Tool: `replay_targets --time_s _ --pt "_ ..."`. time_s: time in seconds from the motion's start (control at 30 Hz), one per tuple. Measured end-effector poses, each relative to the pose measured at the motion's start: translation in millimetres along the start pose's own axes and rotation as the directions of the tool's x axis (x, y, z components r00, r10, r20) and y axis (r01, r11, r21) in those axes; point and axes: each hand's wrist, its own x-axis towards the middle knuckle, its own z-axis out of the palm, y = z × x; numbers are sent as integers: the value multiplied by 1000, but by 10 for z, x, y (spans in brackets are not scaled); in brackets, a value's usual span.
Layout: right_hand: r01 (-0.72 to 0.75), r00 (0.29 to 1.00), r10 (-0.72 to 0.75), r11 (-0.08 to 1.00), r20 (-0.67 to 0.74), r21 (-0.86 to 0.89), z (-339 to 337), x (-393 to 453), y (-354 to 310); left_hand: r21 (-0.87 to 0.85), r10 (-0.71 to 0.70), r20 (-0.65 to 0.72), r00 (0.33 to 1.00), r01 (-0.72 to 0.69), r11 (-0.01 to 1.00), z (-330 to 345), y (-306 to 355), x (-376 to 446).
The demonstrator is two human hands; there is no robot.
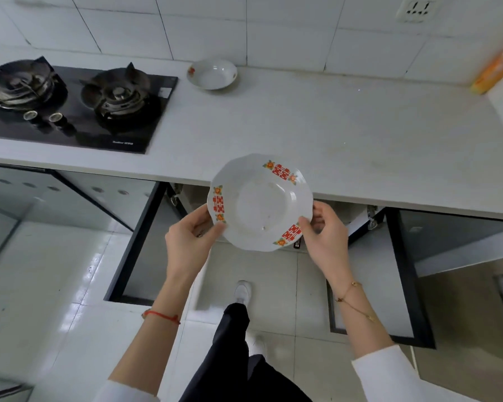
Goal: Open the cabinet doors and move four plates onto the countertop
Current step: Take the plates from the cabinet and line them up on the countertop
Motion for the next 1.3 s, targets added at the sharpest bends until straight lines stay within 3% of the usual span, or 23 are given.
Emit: replay_targets --time_s 0.33,0.83,1.3 --pt "-16 998 12 997 -61 -74 -98 841 7 14 -25 23 999 25 1000 413 176 923" --pt "-56 988 43 995 -152 -82 271 3019 -128 185 48 91 995 -64 981 944 479 3212" --pt "-134 991 129 977 -40 -168 586 4566 114 224 -76 47 996 63 973 1429 336 4559"
